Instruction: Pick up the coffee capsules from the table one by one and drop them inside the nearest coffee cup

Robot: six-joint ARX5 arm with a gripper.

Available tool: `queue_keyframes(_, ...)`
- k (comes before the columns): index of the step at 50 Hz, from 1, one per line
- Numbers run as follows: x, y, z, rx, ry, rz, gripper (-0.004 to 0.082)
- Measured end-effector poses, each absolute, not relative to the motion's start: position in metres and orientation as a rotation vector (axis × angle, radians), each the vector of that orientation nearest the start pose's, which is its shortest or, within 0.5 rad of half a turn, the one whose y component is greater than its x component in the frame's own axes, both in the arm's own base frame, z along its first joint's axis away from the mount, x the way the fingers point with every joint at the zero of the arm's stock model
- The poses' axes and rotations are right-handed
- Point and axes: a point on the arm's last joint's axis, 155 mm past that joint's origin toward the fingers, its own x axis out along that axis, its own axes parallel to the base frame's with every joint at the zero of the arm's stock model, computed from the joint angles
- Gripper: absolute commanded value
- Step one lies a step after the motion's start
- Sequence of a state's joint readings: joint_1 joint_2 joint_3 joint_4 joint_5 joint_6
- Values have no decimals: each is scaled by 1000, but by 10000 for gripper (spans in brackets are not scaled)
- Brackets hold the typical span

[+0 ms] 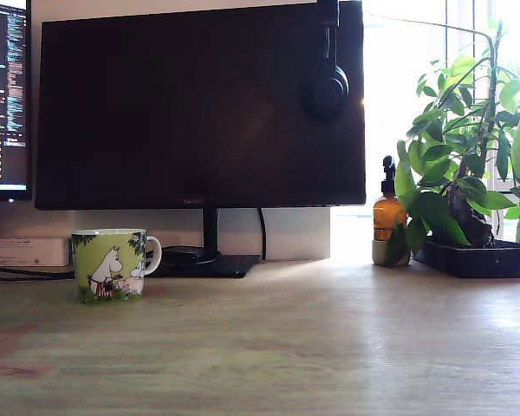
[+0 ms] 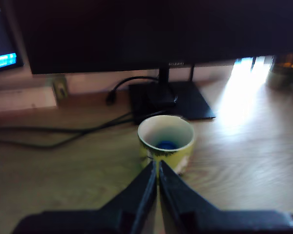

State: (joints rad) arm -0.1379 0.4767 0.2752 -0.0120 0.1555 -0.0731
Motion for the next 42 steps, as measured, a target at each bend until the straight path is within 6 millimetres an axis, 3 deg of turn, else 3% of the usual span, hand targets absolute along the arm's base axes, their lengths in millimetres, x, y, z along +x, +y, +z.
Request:
queue_keyframes(17, 251, -64, 203, -96, 139, -287, -19)
queue_keyframes(42, 240, -62, 154, -101, 344, -274, -19)
